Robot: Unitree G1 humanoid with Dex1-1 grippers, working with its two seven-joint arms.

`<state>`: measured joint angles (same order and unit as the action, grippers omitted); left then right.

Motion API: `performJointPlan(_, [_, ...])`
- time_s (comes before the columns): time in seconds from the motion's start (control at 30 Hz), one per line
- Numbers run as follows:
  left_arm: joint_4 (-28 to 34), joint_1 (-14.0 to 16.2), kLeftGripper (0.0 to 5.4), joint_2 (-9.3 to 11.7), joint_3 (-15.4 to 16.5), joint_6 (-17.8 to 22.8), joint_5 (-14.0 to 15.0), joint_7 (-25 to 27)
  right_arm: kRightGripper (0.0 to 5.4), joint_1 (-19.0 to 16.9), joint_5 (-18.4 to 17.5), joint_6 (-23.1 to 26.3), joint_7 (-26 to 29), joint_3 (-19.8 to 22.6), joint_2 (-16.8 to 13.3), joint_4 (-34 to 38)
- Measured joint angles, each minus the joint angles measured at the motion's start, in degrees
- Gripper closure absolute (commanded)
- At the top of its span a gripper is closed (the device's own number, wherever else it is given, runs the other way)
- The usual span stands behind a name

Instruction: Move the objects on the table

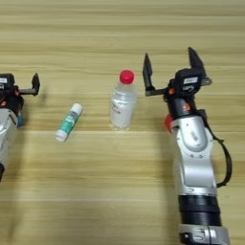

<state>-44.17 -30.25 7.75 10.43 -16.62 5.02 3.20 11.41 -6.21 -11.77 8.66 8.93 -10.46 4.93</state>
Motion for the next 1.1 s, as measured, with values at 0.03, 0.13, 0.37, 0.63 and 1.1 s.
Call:
performJointPlan(0.03, [0.0, 0.0, 0.0, -0.03, -0.01, -0.01, 0.0, -0.06, 0.04, -0.28, 0.11, 2.38, -0.4, 0.79, -1.02, 0.62])
performJointPlan(0.13, [0.0, 0.0, 0.0, -0.04, -0.01, -0.02, 0.0, -0.14, 0.04, -1.12, 0.95, 8.91, -1.02, 2.22, -3.47, 1.2])
performJointPlan(0.37, [0.0, -0.01, 0.0, -0.08, -0.05, -0.03, -0.01, -0.24, 0.04, -1.92, 2.48, 19.36, -2.33, 4.04, -6.36, -2.31])
performJointPlan(0.63, [-0.02, -0.03, 0.0, -0.07, -0.03, -0.04, -0.01, -0.25, 0.04, -1.85, 4.11, 23.29, -1.49, 2.05, -7.45, -6.1])
performJointPlan(1.1, [-0.33, -0.05, 0.0, -0.06, -0.01, -0.04, -0.01, -0.26, 0.04, -3.33, 4.2, 28.34, 0.99, -0.76, -7.41, -4.8])
